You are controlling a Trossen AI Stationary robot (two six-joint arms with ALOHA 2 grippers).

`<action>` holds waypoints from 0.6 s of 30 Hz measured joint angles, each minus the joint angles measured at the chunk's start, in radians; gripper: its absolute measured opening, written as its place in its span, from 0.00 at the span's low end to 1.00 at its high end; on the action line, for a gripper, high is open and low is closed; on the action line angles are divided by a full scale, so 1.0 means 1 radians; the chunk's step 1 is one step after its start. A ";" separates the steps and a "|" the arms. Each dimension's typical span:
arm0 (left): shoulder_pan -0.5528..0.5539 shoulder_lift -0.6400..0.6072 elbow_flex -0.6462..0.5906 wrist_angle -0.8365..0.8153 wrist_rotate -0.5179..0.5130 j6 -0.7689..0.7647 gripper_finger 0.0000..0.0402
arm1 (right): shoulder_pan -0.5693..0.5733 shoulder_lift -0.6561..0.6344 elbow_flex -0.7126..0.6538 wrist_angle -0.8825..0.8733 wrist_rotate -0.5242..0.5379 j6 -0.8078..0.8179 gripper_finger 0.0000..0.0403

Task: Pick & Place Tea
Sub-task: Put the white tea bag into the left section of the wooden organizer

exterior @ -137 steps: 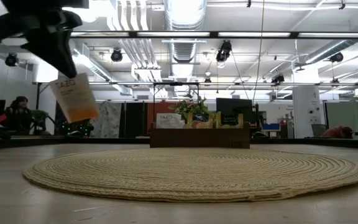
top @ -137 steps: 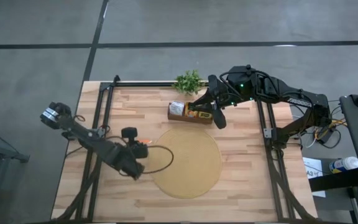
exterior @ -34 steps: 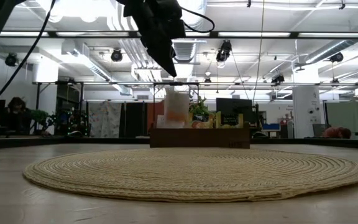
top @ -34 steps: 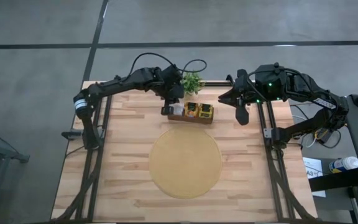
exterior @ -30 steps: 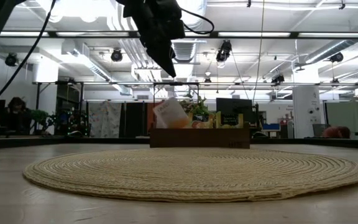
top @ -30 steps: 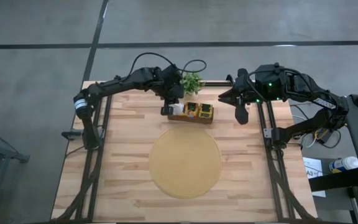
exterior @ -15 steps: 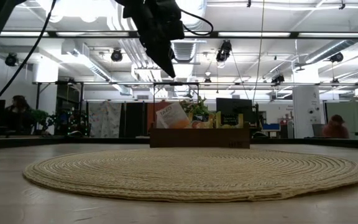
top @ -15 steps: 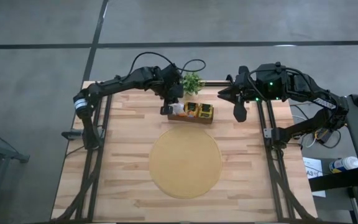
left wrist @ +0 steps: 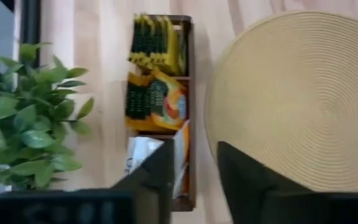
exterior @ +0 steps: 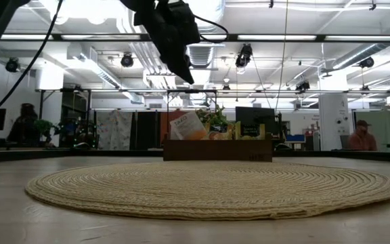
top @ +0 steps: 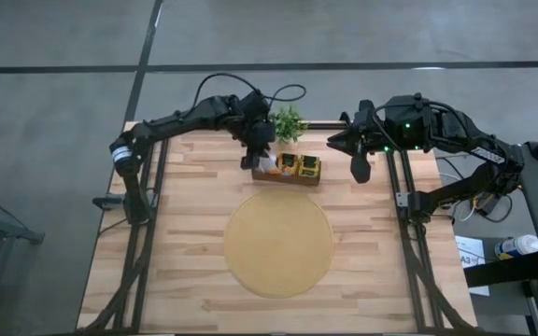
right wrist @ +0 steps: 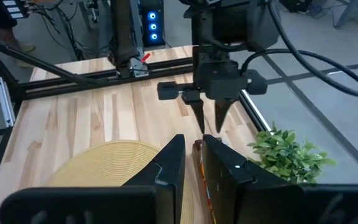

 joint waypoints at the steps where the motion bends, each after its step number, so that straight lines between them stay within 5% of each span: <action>1: 0.006 0.001 0.000 0.005 -0.001 0.000 0.31 | 0.000 0.000 0.000 0.000 0.000 0.000 0.13; 7: 0.052 0.042 0.000 0.007 0.037 -0.001 0.52 | 0.000 0.005 0.000 0.000 0.000 -0.005 0.13; 18: 0.071 0.159 -0.001 -0.011 0.050 0.011 0.55 | 0.000 0.015 0.000 -0.007 0.000 -0.009 0.13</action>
